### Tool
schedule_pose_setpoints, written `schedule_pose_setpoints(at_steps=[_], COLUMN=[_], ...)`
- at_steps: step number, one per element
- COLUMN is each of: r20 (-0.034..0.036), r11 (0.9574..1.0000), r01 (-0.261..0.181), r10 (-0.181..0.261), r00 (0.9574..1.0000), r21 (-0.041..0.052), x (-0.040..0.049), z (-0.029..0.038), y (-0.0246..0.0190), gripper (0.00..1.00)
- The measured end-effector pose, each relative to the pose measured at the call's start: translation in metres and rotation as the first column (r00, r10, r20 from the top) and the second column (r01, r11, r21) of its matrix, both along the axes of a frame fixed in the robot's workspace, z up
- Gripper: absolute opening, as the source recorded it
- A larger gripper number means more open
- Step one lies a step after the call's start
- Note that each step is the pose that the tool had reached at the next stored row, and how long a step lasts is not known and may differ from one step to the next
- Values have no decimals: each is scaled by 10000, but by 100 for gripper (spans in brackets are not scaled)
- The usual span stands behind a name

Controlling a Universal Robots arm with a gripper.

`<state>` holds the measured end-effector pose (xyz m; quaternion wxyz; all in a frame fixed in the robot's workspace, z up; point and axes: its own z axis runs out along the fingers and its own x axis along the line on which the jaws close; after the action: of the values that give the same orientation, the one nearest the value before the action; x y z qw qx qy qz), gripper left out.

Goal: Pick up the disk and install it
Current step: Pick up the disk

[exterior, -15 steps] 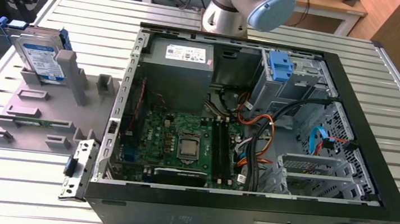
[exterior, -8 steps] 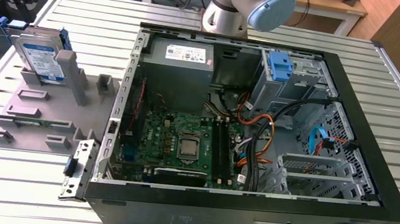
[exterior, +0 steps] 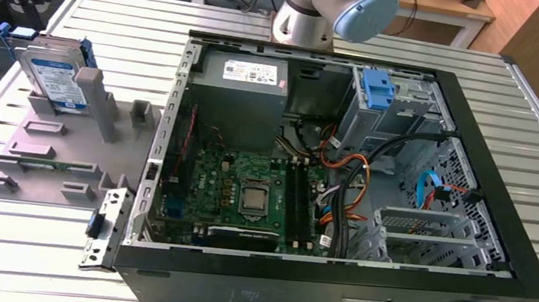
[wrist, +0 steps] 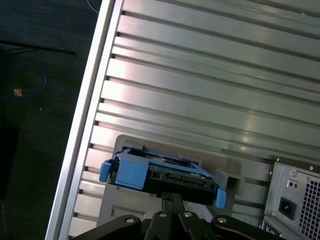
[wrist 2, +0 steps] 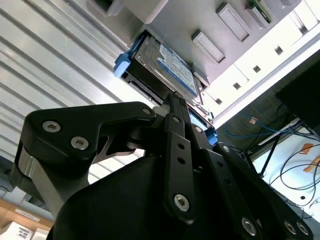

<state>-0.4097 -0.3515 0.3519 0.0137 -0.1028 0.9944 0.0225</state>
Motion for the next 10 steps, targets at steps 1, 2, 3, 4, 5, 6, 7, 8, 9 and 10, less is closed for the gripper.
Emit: schedule_pose_setpoints(at_steps=[1, 2, 3, 4, 5, 6, 7, 8, 9, 10], r20=[0, 0, 0, 0, 1, 0, 1, 0, 0, 0], r11=[9999, 9997, 9993, 9989, 9988, 9988, 9988, 9987, 9987, 9987], r01=[-128, -257, -381, -458, -494, -499, -500, -500, -501, -501], r10=[128, 257, 381, 458, 494, 499, 500, 500, 501, 501], r00=[9999, 9997, 9993, 9989, 9988, 9988, 9988, 9987, 9987, 9987], r21=[1, 1, 1, 1, 1, 1, 1, 1, 1, 1], x=[0, 0, 0, 0, 0, 0, 0, 0, 0, 0], z=[0, 0, 0, 0, 0, 0, 0, 0, 0, 0], y=[0, 0, 0, 0, 0, 0, 0, 0, 0, 0], gripper=[11, 11, 11, 11, 11, 11, 11, 11, 11, 11])
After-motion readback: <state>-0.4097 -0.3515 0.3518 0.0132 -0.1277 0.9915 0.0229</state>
